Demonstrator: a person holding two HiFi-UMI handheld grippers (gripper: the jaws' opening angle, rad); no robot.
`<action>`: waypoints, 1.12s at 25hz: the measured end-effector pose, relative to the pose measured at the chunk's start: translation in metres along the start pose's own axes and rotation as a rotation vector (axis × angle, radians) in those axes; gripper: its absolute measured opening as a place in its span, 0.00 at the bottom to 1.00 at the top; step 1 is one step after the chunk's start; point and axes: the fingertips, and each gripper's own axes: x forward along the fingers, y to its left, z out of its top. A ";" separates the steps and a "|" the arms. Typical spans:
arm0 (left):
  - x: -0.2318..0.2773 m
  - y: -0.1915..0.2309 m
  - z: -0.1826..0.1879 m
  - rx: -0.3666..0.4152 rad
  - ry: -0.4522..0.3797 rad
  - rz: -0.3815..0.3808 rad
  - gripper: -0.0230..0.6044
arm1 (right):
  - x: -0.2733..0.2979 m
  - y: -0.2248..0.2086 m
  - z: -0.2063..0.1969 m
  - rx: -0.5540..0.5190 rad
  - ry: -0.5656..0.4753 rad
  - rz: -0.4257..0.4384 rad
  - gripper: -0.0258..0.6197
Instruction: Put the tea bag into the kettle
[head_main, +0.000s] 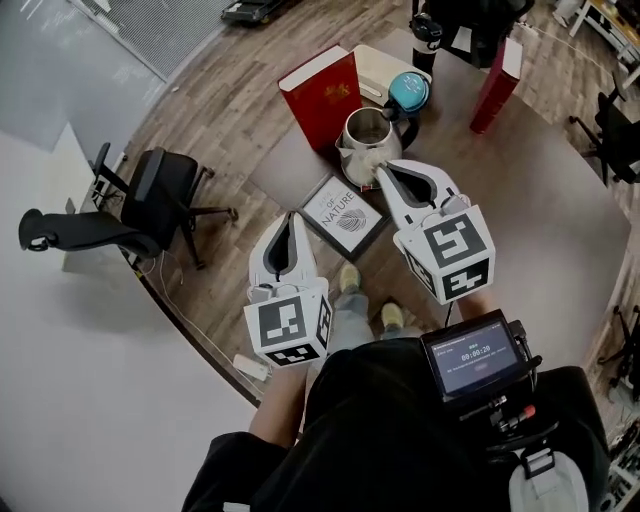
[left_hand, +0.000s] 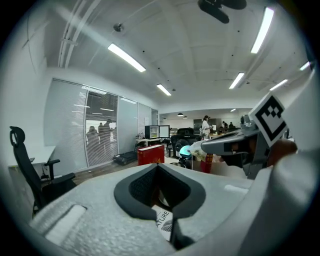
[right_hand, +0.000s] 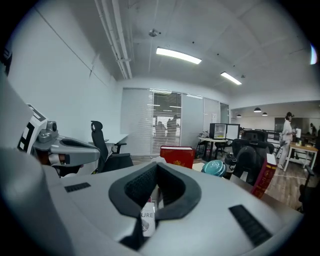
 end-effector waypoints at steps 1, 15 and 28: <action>0.013 -0.001 0.002 0.003 -0.003 -0.025 0.04 | 0.006 -0.007 0.002 0.006 0.001 -0.016 0.05; 0.145 0.003 0.043 0.057 -0.055 -0.344 0.04 | 0.060 -0.081 0.037 0.074 -0.016 -0.277 0.05; 0.187 0.013 0.028 0.050 -0.009 -0.471 0.04 | 0.102 -0.088 -0.017 0.130 0.111 -0.367 0.05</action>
